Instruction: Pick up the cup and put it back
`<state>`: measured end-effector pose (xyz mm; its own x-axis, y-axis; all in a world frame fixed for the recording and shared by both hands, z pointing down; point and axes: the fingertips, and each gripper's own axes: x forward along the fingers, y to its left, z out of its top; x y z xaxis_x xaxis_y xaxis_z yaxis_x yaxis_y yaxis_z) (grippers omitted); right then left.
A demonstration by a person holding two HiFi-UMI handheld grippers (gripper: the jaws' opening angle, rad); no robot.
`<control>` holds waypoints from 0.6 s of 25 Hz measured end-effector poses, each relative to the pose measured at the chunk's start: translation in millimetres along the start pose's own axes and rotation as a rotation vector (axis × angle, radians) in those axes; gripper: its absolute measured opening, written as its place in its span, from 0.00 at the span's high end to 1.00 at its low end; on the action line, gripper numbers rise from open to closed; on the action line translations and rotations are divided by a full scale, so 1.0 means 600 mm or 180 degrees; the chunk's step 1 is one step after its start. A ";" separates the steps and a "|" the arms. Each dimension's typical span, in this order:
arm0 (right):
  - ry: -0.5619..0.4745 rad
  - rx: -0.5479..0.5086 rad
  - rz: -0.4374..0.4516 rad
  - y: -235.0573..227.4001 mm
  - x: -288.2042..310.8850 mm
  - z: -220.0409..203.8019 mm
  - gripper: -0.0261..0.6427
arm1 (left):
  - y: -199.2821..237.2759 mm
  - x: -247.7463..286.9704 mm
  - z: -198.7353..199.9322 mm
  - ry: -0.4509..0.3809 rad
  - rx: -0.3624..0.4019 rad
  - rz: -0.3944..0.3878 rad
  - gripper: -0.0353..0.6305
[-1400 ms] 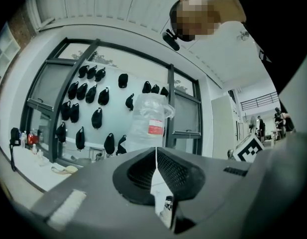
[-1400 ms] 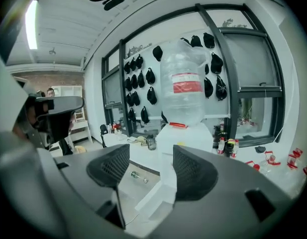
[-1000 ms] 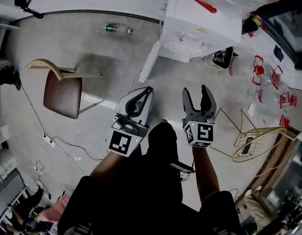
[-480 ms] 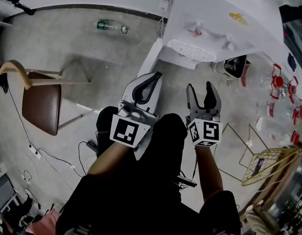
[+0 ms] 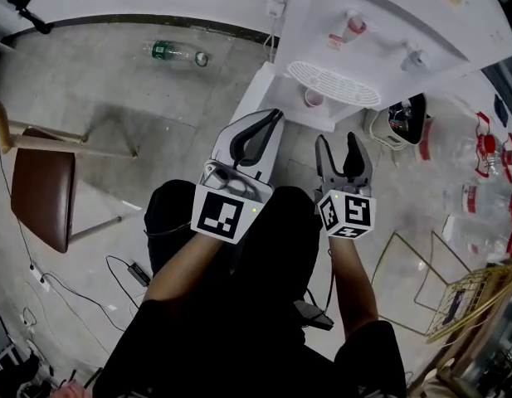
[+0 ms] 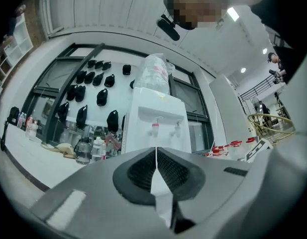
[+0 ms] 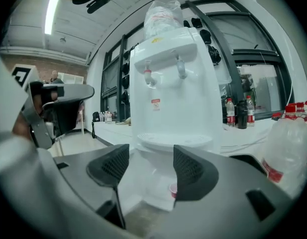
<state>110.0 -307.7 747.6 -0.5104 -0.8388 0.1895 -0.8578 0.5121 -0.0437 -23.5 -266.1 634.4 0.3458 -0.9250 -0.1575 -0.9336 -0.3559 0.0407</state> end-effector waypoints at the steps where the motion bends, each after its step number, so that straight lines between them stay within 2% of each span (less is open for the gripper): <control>1: 0.0014 -0.0006 -0.0013 -0.001 0.006 -0.007 0.56 | 0.000 0.000 -0.004 0.0000 -0.0033 -0.0007 0.93; 10: 0.0162 -0.0034 -0.0073 -0.024 0.063 -0.082 0.56 | 0.004 -0.006 -0.039 0.0016 -0.0121 0.0048 0.93; 15: 0.0321 -0.0070 -0.0097 -0.038 0.101 -0.125 0.56 | -0.002 -0.001 -0.050 0.0071 -0.0164 -0.0045 0.93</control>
<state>103.4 -356.4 833.7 -0.4745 -0.8317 0.2884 -0.8707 0.4916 -0.0150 -19.5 -269.2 663.9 0.3614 -0.9223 -0.1366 -0.9227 -0.3748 0.0896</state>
